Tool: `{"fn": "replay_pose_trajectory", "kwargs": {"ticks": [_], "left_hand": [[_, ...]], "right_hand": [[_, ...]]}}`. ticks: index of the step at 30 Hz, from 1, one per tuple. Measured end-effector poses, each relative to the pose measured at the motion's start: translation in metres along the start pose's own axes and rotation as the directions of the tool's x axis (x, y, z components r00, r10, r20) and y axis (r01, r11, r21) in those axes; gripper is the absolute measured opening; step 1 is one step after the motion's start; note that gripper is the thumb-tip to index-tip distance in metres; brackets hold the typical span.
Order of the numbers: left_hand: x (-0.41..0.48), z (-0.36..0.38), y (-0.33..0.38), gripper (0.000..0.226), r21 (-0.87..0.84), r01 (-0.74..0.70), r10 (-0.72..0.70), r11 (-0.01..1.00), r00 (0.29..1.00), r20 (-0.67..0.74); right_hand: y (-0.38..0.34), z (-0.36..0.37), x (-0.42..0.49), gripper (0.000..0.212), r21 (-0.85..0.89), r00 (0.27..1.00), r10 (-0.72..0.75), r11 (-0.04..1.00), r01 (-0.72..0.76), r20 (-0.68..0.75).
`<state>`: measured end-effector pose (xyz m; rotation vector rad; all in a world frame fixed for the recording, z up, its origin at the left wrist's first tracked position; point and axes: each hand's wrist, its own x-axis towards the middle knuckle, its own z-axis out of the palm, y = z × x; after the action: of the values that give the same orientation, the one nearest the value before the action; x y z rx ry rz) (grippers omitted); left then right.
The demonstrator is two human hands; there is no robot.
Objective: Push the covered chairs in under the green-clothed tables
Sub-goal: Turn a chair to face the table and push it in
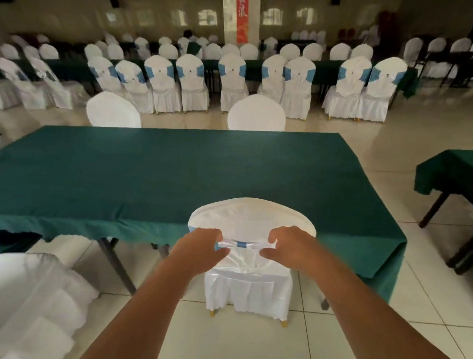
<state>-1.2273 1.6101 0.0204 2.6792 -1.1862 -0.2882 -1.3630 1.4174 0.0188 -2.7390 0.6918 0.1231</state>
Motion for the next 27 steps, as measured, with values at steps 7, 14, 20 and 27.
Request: {"fn": "replay_pose_trajectory", "kwargs": {"ticks": [7, 14, 20, 27], "left_hand": [[-0.135, -0.004, -0.018, 0.037, -0.046, 0.204, -0.206, 0.978, 0.977, -0.045], [-0.261, -0.026, -0.098, 0.032, -0.091, 0.472, -0.481, 0.877, 0.860, -0.171], [-0.375, -0.052, -0.195, 0.033, -0.156, 0.681, -0.697, 0.715, 0.678, -0.232], [-0.509, -0.085, -0.337, 0.041, -0.175, 0.818, -0.825, 0.548, 0.494, -0.272]], "right_hand": [[-0.068, 0.021, -0.065, 0.060, 0.060, 0.962, -0.263, 0.964, 0.259, 0.074], [-0.214, 0.049, -0.093, 0.036, 0.105, 0.832, -0.526, 0.850, 0.515, 0.176], [-0.385, 0.081, -0.121, 0.027, 0.035, 0.667, -0.711, 0.690, 0.723, 0.222], [-0.585, 0.141, -0.148, 0.027, 0.065, 0.531, -0.801, 0.567, 0.821, 0.277]]}}
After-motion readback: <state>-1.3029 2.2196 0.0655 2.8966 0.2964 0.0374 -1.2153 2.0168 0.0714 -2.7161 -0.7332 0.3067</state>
